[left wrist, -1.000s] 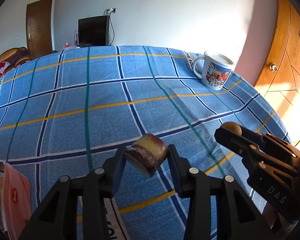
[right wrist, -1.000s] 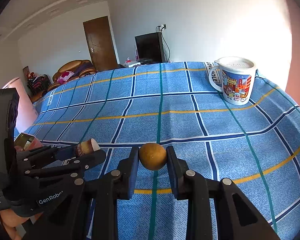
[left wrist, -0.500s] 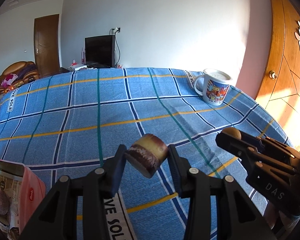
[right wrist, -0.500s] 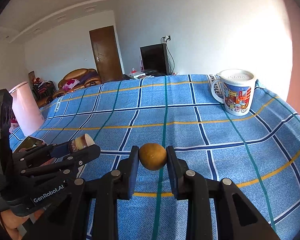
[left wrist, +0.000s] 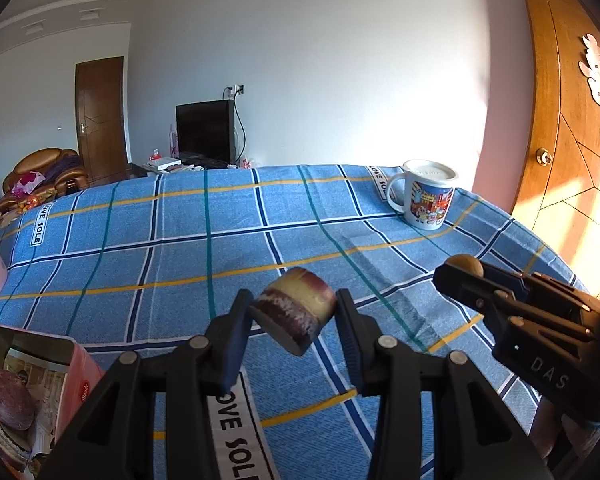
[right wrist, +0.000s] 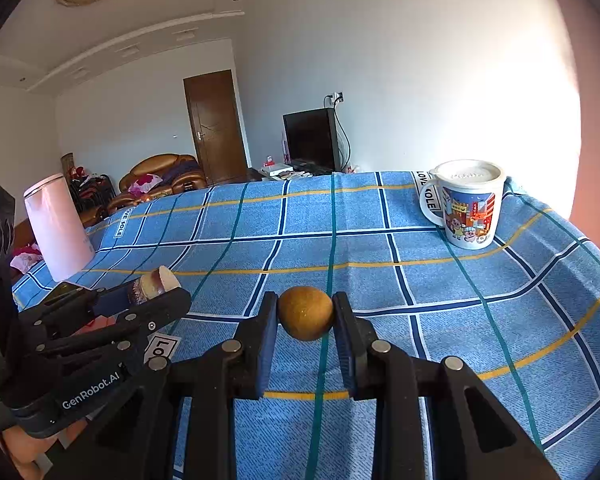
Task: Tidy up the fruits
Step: 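Carry the cake with the left gripper while the right carries the yellow fruit to the tin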
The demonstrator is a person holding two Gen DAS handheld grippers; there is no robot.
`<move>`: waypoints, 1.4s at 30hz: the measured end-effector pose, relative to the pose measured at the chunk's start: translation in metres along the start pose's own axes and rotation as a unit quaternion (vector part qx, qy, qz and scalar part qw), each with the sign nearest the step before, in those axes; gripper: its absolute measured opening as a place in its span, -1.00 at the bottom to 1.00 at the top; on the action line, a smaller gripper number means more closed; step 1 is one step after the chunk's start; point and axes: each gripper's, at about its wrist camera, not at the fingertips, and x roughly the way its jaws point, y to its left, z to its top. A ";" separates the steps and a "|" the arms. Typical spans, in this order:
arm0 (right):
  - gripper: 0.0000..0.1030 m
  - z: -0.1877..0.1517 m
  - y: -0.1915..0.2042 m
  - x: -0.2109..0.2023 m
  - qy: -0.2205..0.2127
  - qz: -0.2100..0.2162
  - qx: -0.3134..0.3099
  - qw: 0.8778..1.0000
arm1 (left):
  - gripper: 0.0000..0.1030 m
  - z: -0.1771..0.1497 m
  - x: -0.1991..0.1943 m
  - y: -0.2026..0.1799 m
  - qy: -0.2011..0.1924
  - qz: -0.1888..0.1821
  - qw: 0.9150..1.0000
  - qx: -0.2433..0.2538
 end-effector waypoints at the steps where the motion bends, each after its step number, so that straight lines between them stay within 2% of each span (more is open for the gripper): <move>1: -0.44 0.000 0.000 -0.001 -0.002 0.000 0.000 1.000 | -0.15 0.000 -0.001 0.000 -0.004 0.001 1.000 0.002; 29: -0.44 -0.002 0.006 -0.020 -0.060 -0.001 -0.019 0.998 | -0.15 -0.004 -0.032 -0.008 -0.082 0.034 0.996 0.025; 42: -0.44 -0.004 0.011 -0.031 -0.084 -0.002 -0.028 0.996 | -0.15 -0.007 -0.042 -0.004 -0.100 0.043 0.994 0.024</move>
